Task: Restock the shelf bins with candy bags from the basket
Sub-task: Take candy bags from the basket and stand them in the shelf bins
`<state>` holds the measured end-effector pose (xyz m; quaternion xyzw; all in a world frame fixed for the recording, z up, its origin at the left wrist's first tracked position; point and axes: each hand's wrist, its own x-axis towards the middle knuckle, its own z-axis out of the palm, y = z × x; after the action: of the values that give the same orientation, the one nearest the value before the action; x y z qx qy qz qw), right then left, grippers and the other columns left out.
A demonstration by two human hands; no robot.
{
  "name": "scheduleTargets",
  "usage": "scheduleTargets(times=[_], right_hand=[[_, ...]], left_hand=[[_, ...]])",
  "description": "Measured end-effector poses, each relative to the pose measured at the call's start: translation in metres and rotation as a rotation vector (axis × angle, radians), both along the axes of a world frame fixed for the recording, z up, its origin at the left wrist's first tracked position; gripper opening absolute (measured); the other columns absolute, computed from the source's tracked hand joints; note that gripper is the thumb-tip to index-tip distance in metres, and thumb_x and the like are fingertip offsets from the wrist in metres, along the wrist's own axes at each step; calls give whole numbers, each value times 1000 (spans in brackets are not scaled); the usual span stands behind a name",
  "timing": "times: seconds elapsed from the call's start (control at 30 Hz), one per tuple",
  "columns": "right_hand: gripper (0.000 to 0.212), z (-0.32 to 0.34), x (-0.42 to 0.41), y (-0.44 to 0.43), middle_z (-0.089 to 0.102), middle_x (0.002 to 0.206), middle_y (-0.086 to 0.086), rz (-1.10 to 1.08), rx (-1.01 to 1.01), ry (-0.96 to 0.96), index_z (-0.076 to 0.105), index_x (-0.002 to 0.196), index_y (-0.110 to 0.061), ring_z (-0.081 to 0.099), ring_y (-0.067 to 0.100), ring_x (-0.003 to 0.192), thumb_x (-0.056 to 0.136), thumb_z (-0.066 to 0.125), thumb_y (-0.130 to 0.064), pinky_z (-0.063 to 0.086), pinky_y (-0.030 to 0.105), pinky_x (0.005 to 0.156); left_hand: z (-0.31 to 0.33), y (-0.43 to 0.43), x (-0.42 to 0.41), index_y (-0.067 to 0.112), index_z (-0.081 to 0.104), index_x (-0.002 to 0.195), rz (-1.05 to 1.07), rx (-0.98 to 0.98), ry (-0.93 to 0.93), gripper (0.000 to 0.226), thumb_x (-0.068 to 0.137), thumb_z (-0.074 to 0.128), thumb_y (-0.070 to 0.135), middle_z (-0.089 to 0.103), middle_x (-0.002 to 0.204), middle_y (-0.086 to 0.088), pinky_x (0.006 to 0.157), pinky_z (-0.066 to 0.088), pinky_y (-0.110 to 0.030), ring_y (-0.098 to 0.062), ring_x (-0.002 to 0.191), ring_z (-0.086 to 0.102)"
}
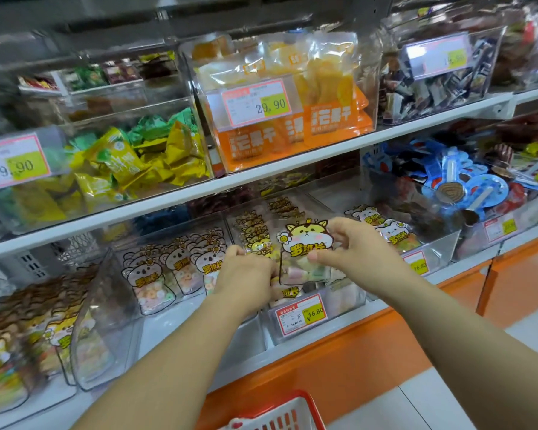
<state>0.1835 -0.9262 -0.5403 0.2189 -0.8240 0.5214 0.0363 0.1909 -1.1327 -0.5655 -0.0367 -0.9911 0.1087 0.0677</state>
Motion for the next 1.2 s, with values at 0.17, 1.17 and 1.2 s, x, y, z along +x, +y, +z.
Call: scheduleTargets(times=[0.17,1.17,1.2], right_hand=[[19,-8,-11,0,71,81,10,63,-144,-184,64,92,-6,58,11,70,85,78,-17,55,42,74],[16,-28,-5,-44,68,100,-4,17,554,226,71,106,-29,63,21,95,91,69,-26,52,33,79],[14,-31,-5,-46,69,100,-2,4,567,233,70,103,-29,63,23,94,91,68,-24,52,34,78]], left_hand=[[2,-5,0,26,48,64,56,102,77,40,81,70,55,60,73,10,105,24,-36,-16,88,58],[37,-33,-12,2,54,73,-113,512,-355,35,94,68,27,42,64,0,53,27,-24,-12,58,32],[39,-33,-10,4,52,71,-118,504,-374,37,95,67,28,39,63,-1,50,25,-22,-11,56,30]])
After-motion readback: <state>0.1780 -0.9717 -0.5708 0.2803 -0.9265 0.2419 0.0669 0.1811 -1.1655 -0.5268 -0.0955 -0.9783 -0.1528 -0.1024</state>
